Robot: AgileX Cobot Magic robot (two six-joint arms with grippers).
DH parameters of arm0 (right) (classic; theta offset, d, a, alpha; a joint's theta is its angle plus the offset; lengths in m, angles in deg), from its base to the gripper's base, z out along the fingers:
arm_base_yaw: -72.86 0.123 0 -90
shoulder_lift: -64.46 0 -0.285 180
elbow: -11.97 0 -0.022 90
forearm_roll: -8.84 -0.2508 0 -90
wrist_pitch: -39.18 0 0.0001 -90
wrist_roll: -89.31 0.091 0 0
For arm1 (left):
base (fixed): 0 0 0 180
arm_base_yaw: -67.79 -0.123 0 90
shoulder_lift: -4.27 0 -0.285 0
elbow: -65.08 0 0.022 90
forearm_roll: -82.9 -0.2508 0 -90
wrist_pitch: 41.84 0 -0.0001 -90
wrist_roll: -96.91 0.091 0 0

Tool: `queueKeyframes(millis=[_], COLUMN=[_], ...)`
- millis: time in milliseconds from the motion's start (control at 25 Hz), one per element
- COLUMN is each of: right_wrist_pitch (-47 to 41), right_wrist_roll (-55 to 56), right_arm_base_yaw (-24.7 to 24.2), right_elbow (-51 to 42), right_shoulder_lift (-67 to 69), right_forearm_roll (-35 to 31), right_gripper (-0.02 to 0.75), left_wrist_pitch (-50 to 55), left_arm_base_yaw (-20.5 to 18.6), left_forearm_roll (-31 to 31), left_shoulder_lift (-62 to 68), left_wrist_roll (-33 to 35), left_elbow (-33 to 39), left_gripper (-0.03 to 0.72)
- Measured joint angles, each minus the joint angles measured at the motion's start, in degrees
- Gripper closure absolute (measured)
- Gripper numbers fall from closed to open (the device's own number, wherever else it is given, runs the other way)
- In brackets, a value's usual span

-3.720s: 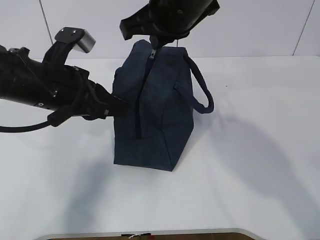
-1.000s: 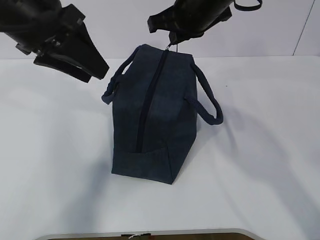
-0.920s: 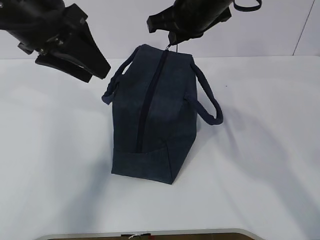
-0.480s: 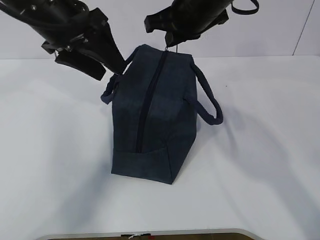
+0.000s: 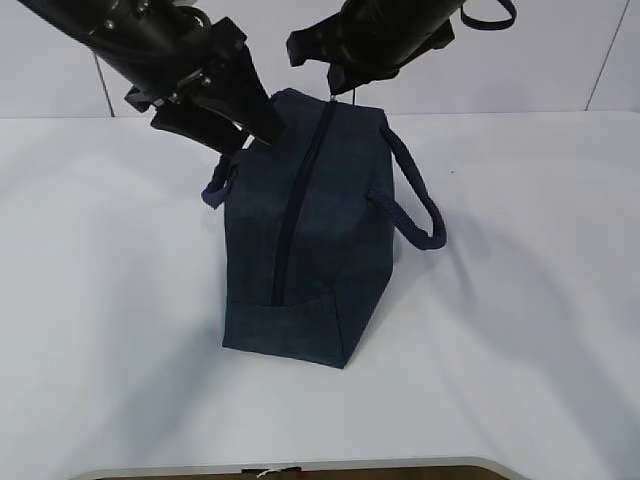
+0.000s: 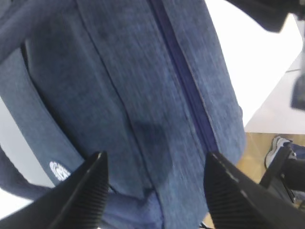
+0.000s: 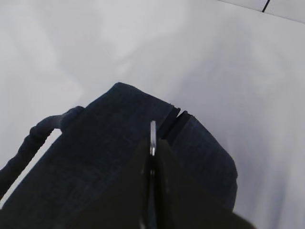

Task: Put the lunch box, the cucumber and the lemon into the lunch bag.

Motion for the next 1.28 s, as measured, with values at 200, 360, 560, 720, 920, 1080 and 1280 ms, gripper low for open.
queueKeyframes(millis=[200,360,560,720,920,1080,1280], right_wrist_pitch=[0.0,0.0,0.0,0.0,0.0,0.0,0.61], right_wrist_roll=[-0.35,-0.71,-0.76,-0.84,-0.89,-1.02,-1.62], right_arm_base_yaw=[0.0,0.0,0.0,0.0,0.0,0.0,0.0], right_elbow=[0.0,0.0,0.0,0.0,0.0,0.0,0.0], right_shoulder_lift=[0.0,0.0,0.0,0.0,0.0,0.0,0.0], right_forearm_roll=[-0.7,-1.04,-1.04,-1.29,-1.49,-1.49,-1.51], right_gripper=[0.733,0.733,0.733,0.733,0.733,0.733,0.733], left_wrist_pitch=[-2.73,-4.71,-5.19,-5.29,-6.92,-6.68,-4.99], left_arm_base_yaw=[0.1,0.1,0.1,0.69,0.81,0.81,0.81], left_forearm_roll=[0.14,0.17,0.63,1.6,2.47,2.71,2.61], left_shoulder_lift=[0.7,1.15,1.9,3.69,4.49,4.49,4.49], left_wrist_roll=[0.48,1.23,2.59,2.96,3.19,4.53,6.68], left_elbow=[0.0,0.0,-0.09,-0.09,-0.09,-0.09,-0.09], left_gripper=[0.228,0.228,0.241,0.245,0.282,0.473,0.69])
